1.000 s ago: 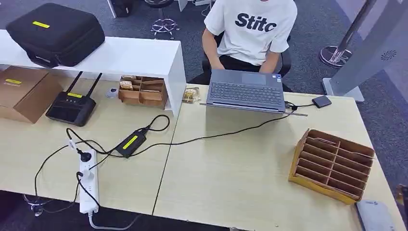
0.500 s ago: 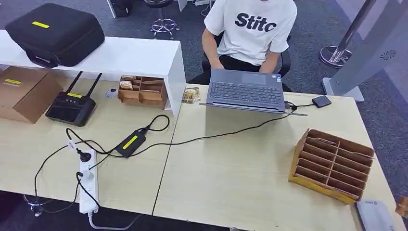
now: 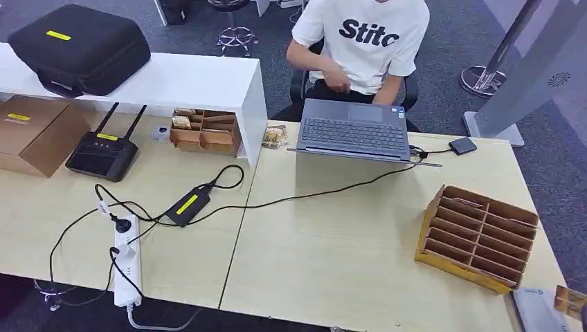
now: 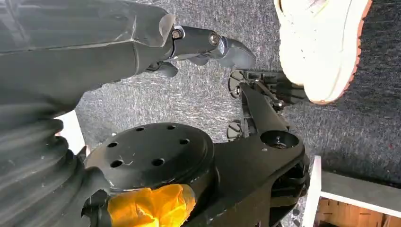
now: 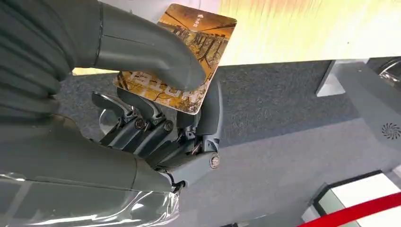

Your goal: Pass the card to the sensor for recognition and then transmit it.

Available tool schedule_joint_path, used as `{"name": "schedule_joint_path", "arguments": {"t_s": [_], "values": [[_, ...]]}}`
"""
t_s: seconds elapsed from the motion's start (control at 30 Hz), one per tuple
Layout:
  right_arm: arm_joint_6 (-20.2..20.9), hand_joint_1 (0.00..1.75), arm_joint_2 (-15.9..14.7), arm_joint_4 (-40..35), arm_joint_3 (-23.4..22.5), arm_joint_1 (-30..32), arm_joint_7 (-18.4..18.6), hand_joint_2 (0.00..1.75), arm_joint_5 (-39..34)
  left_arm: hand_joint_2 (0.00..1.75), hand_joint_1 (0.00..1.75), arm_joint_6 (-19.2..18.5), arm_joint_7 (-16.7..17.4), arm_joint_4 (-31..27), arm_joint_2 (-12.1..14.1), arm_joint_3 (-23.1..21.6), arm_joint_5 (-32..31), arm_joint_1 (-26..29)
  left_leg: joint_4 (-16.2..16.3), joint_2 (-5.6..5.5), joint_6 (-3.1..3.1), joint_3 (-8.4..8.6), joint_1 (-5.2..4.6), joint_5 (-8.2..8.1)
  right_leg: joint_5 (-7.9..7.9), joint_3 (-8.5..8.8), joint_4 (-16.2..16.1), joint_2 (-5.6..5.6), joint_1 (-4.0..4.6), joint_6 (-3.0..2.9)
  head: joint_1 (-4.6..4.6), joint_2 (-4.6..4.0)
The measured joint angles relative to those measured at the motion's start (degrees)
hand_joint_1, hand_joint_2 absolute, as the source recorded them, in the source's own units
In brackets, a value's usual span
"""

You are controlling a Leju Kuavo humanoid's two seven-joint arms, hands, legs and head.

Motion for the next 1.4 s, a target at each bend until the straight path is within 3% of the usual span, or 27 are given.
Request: {"name": "schedule_joint_path", "arguments": {"t_s": [0.5,0.8,0.97,1.07,1.23,1.4], "values": [[-0.3,1.75,-0.4,-0.2,3.1,0.4,-2.2,1.75,1.6,1.75,0.0,0.2,-0.1,0.0,0.0,-0.3,1.6,0.0,0.0,0.0,0.0,0.0,0.0,0.0,0.0,0.0,0.0,0.0,0.0,0.0,0.02,0.0],[-6.9,1.75,0.7,-10.1,11.7,1.5,-3.4,1.75,2.6,1.75,0.0,0.4,-0.9,0.2,-0.1,-1.4,3.7,0.0,0.0,0.04,0.0,0.01,0.0,0.0,0.0,-0.02,0.0,0.03,0.0,0.0,0.02,0.0],[-7.3,1.75,1.0,-13.5,14.8,1.7,-2.8,1.75,2.6,1.75,0.0,0.4,-0.9,0.4,-0.2,-1.9,4.0,0.0,0.0,0.01,0.0,-0.03,0.0,0.01,0.0,-0.01,0.0,0.0,0.0,0.0,0.02,0.0],[-9.4,1.75,1.2,-15.1,16.4,1.7,-5.3,1.75,3.1,1.75,0.0,0.3,-1.1,0.5,-0.3,-2.4,4.1,0.0,0.0,0.03,0.0,-0.08,-0.01,0.01,0.0,-0.01,0.0,0.03,0.0,0.0,0.02,0.0],[-11.0,1.75,1.2,-19.1,24.0,-3.0,-3.1,1.75,6.5,1.75,0.0,-0.5,-1.2,0.6,-0.1,-4.2,3.9,-0.1,0.0,0.16,-0.02,-0.08,0.0,0.03,0.05,-0.02,0.1,0.13,0.01,-0.04,0.0,0.0],[-8.4,1.75,-0.1,-16.1,36.7,-15.0,3.3,1.75,10.7,1.75,0.0,-1.6,-0.8,0.6,0.5,-6.5,3.0,-0.4,0.0,0.26,-0.15,-0.05,0.03,0.2,0.2,-0.09,0.1,0.27,0.03,-0.2,0.02,0.0]]}}
